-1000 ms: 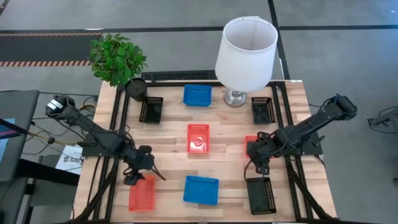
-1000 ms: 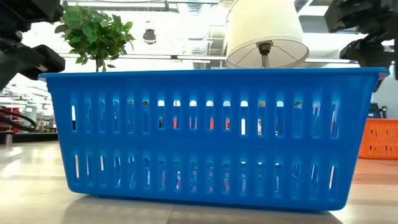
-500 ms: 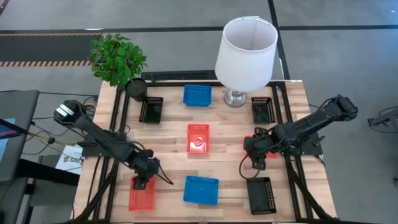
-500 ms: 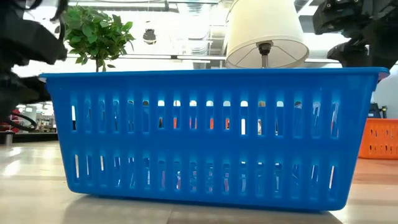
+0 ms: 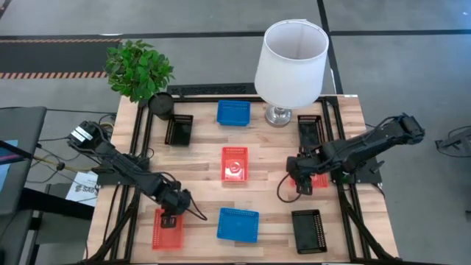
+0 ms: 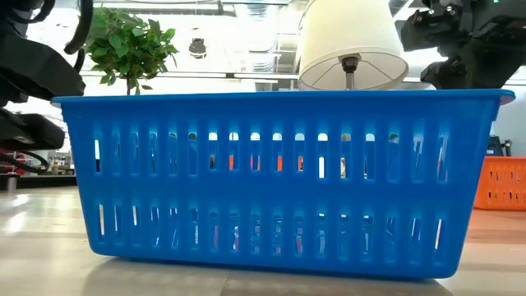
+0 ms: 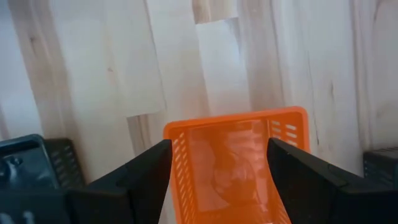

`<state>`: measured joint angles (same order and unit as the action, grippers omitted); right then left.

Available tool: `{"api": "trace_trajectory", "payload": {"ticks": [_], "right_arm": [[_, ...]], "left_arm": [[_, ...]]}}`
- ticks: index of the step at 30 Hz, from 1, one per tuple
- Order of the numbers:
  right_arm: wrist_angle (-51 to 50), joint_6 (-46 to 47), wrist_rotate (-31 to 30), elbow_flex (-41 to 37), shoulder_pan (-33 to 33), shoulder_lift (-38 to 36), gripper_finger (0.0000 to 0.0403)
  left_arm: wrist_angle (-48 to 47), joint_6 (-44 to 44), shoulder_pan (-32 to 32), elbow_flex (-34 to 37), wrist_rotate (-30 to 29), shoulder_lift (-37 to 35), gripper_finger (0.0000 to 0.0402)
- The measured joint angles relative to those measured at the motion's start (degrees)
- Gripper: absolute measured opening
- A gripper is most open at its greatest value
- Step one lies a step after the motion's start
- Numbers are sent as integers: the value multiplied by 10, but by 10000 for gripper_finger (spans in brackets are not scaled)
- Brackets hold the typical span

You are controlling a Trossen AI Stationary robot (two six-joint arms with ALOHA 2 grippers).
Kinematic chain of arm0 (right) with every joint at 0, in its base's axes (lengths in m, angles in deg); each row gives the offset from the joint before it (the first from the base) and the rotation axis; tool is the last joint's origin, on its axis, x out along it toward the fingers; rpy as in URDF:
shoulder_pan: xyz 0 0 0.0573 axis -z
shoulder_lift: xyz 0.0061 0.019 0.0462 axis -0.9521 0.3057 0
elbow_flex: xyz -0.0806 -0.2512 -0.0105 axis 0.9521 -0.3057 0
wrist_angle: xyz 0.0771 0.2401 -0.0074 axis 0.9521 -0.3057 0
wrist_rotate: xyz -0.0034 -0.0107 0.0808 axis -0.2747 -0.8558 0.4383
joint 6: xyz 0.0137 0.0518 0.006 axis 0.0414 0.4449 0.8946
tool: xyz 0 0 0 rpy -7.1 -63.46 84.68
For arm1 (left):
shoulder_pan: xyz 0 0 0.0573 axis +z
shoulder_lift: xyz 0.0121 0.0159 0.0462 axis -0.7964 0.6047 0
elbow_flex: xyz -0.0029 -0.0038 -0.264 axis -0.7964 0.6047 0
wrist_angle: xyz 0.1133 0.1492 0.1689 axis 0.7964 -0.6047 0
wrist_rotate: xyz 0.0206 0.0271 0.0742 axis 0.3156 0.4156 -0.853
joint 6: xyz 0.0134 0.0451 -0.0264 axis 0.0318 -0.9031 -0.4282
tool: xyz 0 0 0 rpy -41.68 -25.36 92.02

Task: Stack baskets by color
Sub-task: Stack the bottom orange bin on top of the center orange bin

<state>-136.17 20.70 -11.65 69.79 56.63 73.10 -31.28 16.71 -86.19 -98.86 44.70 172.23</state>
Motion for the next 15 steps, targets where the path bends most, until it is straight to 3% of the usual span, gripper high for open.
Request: {"api": "trace_trajectory", "payload": {"ticks": [9,15], "right_arm": [[0,66,2,0,-6,-54,285],[6,135,2,0,-22,-109,285]], "left_arm": [[-143,-77,27,-91,-1,-61,0],[-162,-183,118,-166,-101,-125,0]]}}
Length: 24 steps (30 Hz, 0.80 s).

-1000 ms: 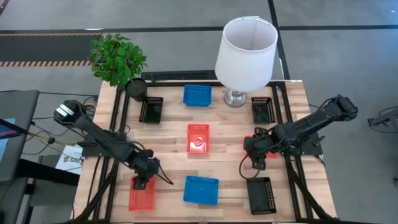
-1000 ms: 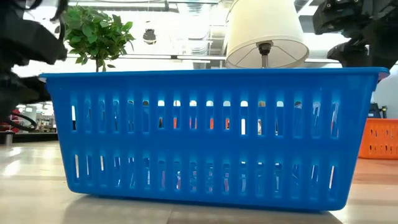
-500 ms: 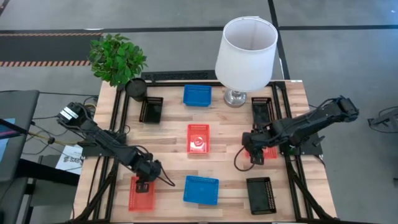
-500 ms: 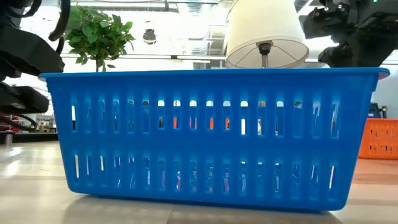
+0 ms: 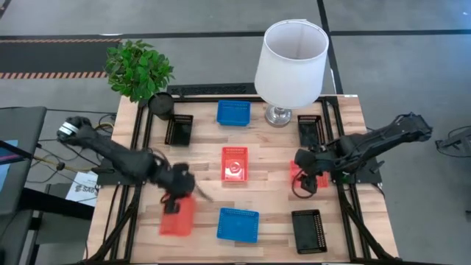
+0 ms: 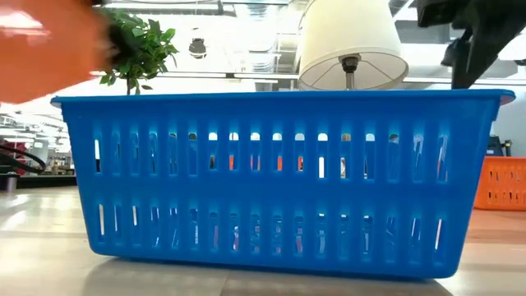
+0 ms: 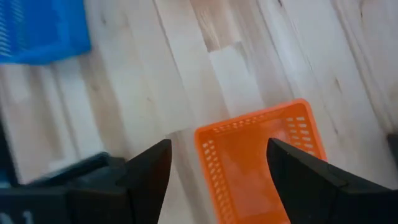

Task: Stack baskets by color
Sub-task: Stack the bottom orange bin on top of the center orange bin

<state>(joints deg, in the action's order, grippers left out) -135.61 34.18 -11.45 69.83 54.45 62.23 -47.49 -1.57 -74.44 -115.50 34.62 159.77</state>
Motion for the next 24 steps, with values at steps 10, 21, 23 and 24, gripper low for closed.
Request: {"api": "trace_trajectory", "payload": {"ticks": [10,21,23,24], "right_arm": [[18,38,0,0,-2,-12,286],[9,60,-17,0,-20,-7,285],[9,63,-20,0,-25,-7,285],[9,63,-20,0,-26,-7,285]], "left_arm": [[32,-278,259,-172,12,83,0],[-24,-412,360,-379,123,310,0],[-32,-412,361,-401,134,341,0],[-38,-412,361,-411,137,356,0]]}}
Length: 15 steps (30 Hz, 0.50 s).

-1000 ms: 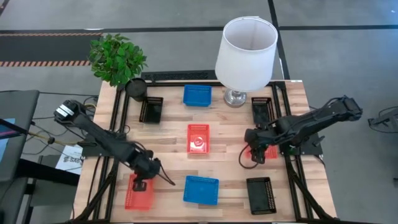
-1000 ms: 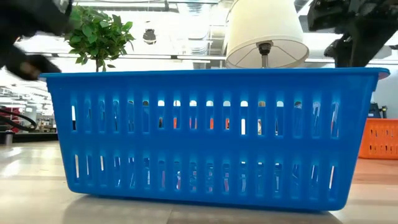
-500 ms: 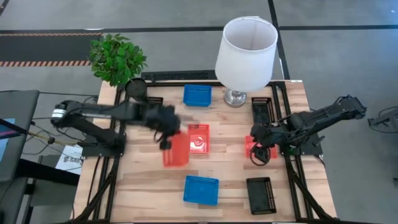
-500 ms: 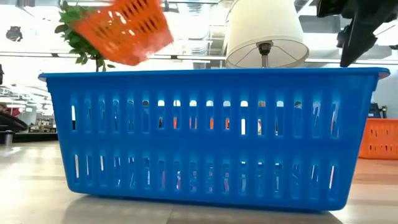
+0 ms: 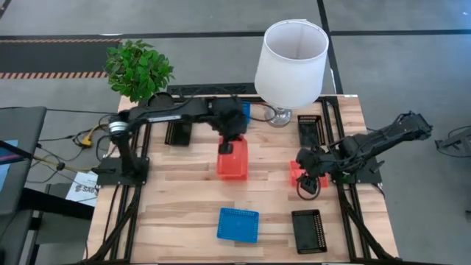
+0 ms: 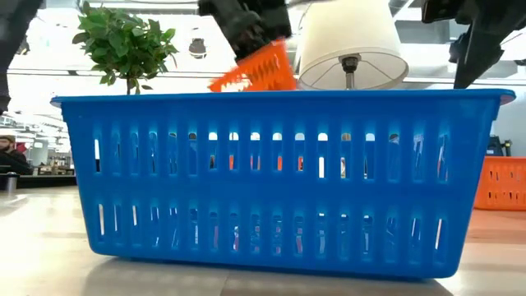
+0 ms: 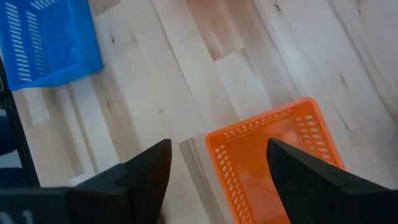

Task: Stack baskets by color
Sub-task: Stack the bottom orange bin on top of the center orange bin

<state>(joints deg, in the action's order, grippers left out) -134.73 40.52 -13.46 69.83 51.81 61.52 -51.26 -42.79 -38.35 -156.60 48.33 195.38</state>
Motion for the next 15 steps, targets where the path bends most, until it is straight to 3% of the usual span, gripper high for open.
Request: {"api": "trace_trajectory", "payload": {"ticks": [8,15], "right_arm": [[0,1,-14,0,-13,0,285],[1,-1,-27,0,-14,0,285]], "left_arm": [[-58,1,0,-45,23,76,0],[-53,6,0,-38,-2,82,0]]}}
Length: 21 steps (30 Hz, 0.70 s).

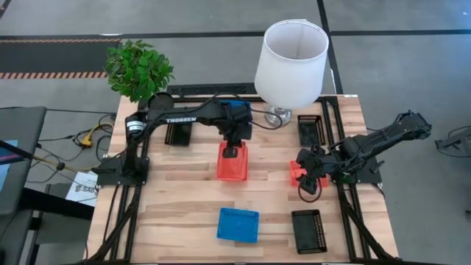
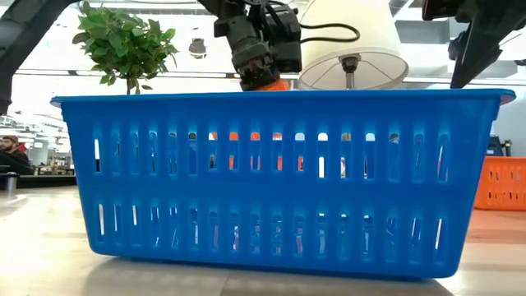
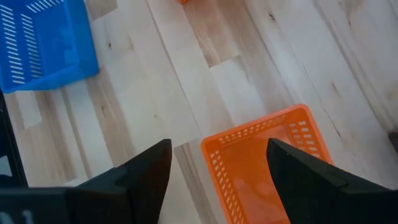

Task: Stack baskets by color
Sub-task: Stack the bottom orange bin on top of the center orange bin

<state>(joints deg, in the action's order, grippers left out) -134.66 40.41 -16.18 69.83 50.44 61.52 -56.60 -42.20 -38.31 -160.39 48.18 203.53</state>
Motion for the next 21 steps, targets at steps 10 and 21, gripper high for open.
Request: {"api": "trace_trajectory", "payload": {"ticks": [10,21], "right_arm": [[0,0,0,0,0,0,285],[0,0,0,0,0,0,285]], "left_arm": [[-3,-3,0,0,-2,0,7],[-14,0,0,1,-7,0,88]]}}
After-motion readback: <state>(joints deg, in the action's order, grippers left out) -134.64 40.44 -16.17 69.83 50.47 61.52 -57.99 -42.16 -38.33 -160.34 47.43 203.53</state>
